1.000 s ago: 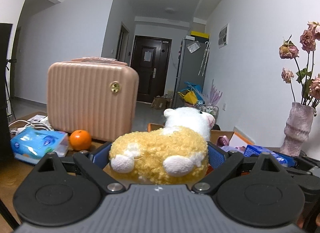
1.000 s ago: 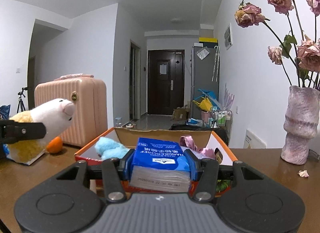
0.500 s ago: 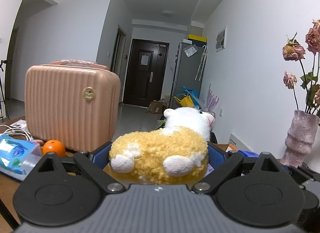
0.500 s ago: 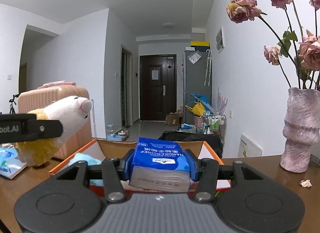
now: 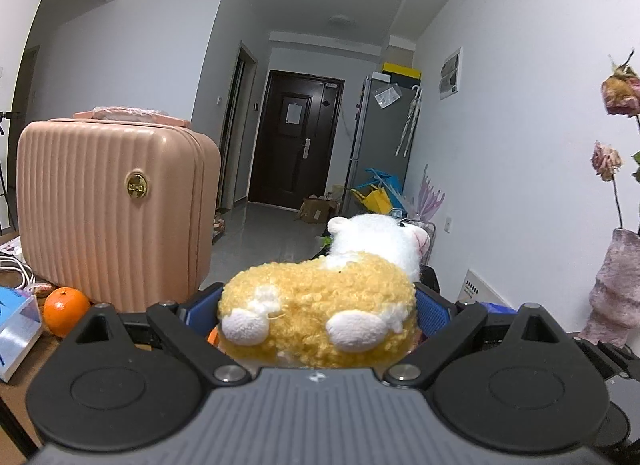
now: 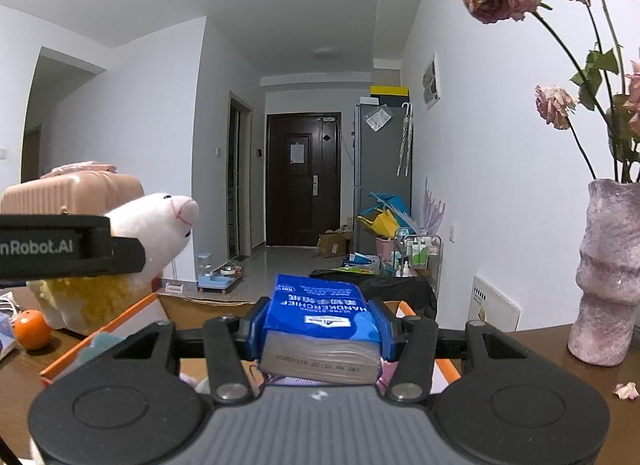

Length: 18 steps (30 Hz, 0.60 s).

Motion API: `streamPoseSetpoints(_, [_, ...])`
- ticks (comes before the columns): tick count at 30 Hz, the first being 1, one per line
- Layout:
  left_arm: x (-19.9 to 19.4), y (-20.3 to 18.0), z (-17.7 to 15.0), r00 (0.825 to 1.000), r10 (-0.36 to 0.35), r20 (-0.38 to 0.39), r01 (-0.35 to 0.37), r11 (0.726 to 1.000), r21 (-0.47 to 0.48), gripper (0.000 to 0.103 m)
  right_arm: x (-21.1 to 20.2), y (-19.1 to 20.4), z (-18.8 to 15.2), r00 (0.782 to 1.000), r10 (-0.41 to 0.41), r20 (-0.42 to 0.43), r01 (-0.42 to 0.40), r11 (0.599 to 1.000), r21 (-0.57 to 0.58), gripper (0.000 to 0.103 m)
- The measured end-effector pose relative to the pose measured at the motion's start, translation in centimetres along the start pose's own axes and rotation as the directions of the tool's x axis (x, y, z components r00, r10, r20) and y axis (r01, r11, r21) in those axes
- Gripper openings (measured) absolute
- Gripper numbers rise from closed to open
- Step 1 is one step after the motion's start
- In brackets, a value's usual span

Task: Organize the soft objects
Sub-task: 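Carry the plush sheep and handkerchief pack over the cardboard box with both tools, then open both tools to drop the sheep and handkerchief pack into the box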

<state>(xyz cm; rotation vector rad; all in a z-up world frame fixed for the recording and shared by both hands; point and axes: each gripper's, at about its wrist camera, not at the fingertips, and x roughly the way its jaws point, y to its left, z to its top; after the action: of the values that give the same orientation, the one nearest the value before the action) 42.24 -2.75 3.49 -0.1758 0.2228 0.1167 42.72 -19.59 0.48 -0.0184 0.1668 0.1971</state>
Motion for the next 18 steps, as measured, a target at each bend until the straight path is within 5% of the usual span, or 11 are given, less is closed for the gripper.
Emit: streamPoseSetpoints(18, [5.5, -0.2, -0.4, 0.994, 0.063, -0.084, -0.059, 0.997, 0.043, 0.097, 5.0, -0.3, -0.1, 0.999, -0.007, -0.047, 0.006, 1.0, -0.013, 0.052])
